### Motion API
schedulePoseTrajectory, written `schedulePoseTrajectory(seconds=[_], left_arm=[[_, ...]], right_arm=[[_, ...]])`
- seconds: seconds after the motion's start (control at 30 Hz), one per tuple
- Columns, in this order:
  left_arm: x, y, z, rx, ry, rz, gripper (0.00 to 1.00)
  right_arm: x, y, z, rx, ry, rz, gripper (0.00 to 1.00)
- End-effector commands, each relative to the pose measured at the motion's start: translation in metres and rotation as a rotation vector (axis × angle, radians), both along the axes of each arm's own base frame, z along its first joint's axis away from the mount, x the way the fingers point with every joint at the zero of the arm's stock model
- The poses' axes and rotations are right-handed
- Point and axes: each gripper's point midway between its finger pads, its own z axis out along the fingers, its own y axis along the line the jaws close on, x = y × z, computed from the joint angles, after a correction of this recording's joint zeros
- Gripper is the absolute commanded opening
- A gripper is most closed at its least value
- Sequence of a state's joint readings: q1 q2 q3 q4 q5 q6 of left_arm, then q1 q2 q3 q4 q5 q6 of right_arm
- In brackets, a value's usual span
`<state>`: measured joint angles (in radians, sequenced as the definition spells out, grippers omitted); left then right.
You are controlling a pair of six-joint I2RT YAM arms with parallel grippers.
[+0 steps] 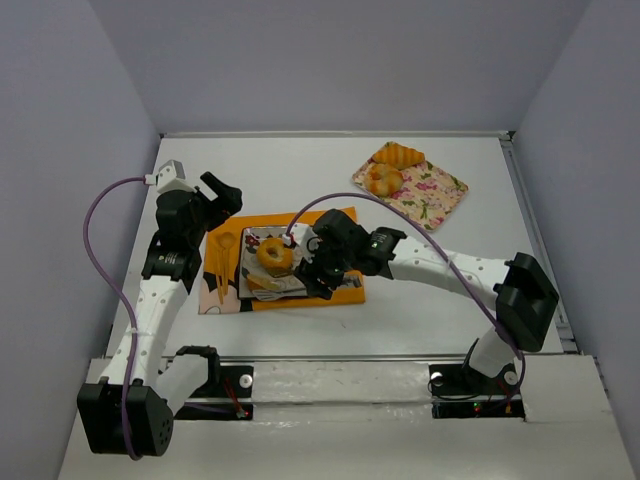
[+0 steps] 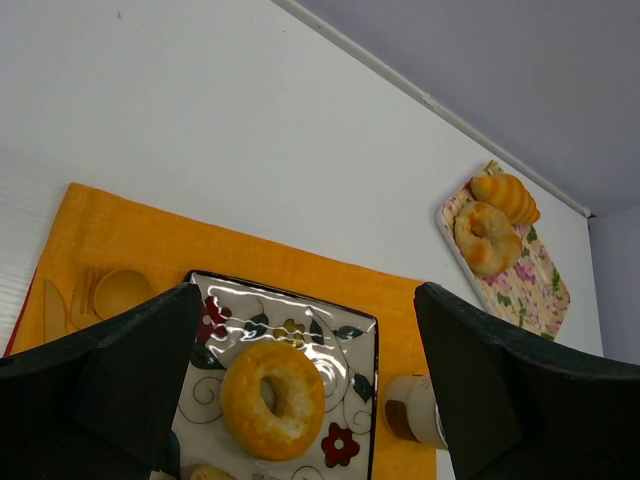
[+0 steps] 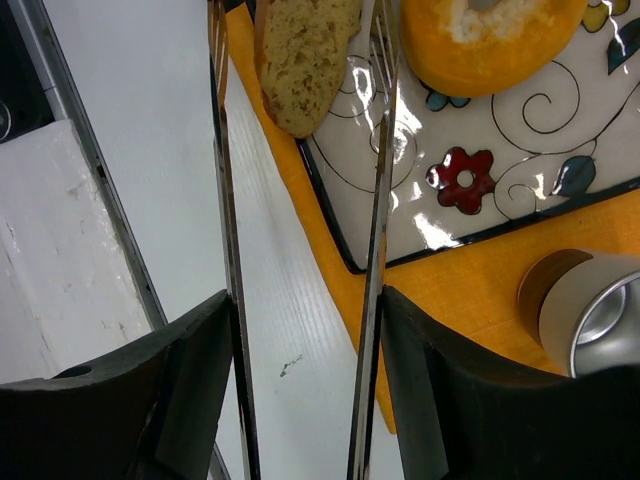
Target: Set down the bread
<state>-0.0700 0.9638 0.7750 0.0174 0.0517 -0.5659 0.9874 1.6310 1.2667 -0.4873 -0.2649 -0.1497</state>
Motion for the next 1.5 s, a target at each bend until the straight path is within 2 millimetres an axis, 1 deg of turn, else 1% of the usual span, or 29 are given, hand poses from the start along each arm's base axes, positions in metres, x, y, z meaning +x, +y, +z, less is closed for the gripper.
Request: schedulePoseTrajectory(seconds=[0.0, 0.07, 0.17, 0.2, 0.3, 0.33, 0.43, 0.5, 0.53, 0.6, 0.63, 0.7, 0.73, 0.77, 0.8, 0.87, 0.9, 0.97, 1.0, 1.03, 1.1, 1.13, 1.23, 1.27, 1.37, 1.4, 1.47], left_arm=[[-0.001, 0.001, 0.018, 0.001, -0.06, -0.001, 0.99], [-0.001, 0.001, 0.019, 0.001, -0.061, 0.0, 0.99], [-0.001, 0.001, 0.02, 0.001, -0.064, -0.001, 0.99], [-0.001, 0.001, 0.019, 0.001, -0.063, -0.001, 0.99], [-0.002, 0.0, 0.02, 0.001, -0.064, -0.007, 0.99], [-0.002, 0.0, 0.021, 0.001, -0.066, -0.007, 0.99], [-0.003, 0.0, 0.021, 0.001, -0.069, -0.006, 0.99], [-0.003, 0.0, 0.022, 0.001, -0.072, -0.006, 0.99], [-0.003, 0.0, 0.023, 0.001, -0.072, -0.006, 0.99], [-0.004, 0.001, 0.024, 0.001, -0.075, -0.003, 0.99], [-0.004, 0.001, 0.023, 0.001, -0.074, -0.003, 0.99], [-0.004, 0.001, 0.023, 0.001, -0.075, -0.003, 0.99], [-0.005, 0.001, 0.024, 0.001, -0.077, -0.004, 0.99], [-0.005, 0.0, 0.024, 0.0, -0.077, -0.006, 0.99], [-0.005, 0.001, 0.024, 0.003, -0.077, -0.003, 0.99], [-0.006, 0.001, 0.025, 0.002, -0.077, 0.0, 0.99], [-0.006, 0.001, 0.025, 0.002, -0.077, 0.0, 0.99], [-0.006, 0.002, 0.025, 0.003, -0.078, 0.005, 0.99], [-0.006, 0.002, 0.025, 0.003, -0.078, 0.005, 0.99], [-0.005, 0.002, 0.025, 0.002, -0.077, 0.006, 0.99], [-0.005, 0.002, 0.024, 0.002, -0.075, 0.005, 0.99], [-0.005, 0.002, 0.025, 0.001, -0.075, 0.003, 0.99], [-0.003, 0.001, 0.023, 0.0, -0.07, 0.002, 0.99], [-0.003, 0.001, 0.022, 0.0, -0.067, 0.002, 0.99], [-0.002, 0.002, 0.022, 0.001, -0.066, 0.007, 0.99], [-0.002, 0.002, 0.022, 0.002, -0.066, 0.008, 0.99], [-0.002, 0.003, 0.024, 0.0, -0.069, 0.01, 0.99]], right_arm=[[0.012, 0.009, 0.037, 0.08, -0.075, -0.026, 0.64], [0.014, 0.009, 0.041, 0.088, -0.084, -0.039, 0.64], [0.018, 0.004, 0.056, 0.114, -0.121, -0.073, 0.64], [0.025, -0.002, 0.065, 0.117, -0.16, -0.116, 0.64], [0.035, -0.011, 0.078, 0.131, -0.208, -0.177, 0.64], [0.034, -0.012, 0.088, 0.154, -0.221, -0.175, 0.65], [0.033, -0.015, 0.102, 0.186, -0.246, -0.18, 0.69], [0.035, -0.018, 0.106, 0.188, -0.264, -0.188, 0.7], [0.037, -0.02, 0.107, 0.189, -0.273, -0.205, 0.7], [0.047, -0.025, 0.119, 0.224, -0.273, -0.28, 0.68], [0.068, -0.041, 0.124, 0.225, -0.292, -0.377, 0.64], [0.088, -0.061, 0.137, 0.281, -0.249, -0.529, 0.61], [0.098, -0.073, 0.139, 0.292, -0.236, -0.578, 0.6], [0.118, -0.098, 0.142, 0.315, -0.219, -0.683, 0.6], [0.13, -0.114, 0.142, 0.313, -0.226, -0.758, 0.6], [0.146, -0.141, 0.139, 0.309, -0.231, -0.861, 0.6], [0.158, -0.163, 0.138, 0.316, -0.221, -0.947, 0.6], [0.167, -0.182, 0.134, 0.316, -0.209, -1.008, 0.6], [0.176, -0.202, 0.131, 0.319, -0.201, -1.079, 0.61], [0.182, -0.212, 0.125, 0.308, -0.194, -1.117, 0.62], [0.19, -0.226, 0.117, 0.294, -0.179, -1.152, 0.65], [0.199, -0.239, 0.108, 0.283, -0.159, -1.192, 0.66], [0.211, -0.251, 0.097, 0.282, -0.113, -1.211, 0.69], [0.217, -0.255, 0.088, 0.263, -0.096, -1.222, 0.7], [0.226, -0.258, 0.076, 0.259, -0.051, -1.208, 0.71], [0.233, -0.263, 0.067, 0.246, -0.04, -1.217, 0.71], [0.24, -0.261, 0.058, 0.238, -0.012, -1.203, 0.73]])
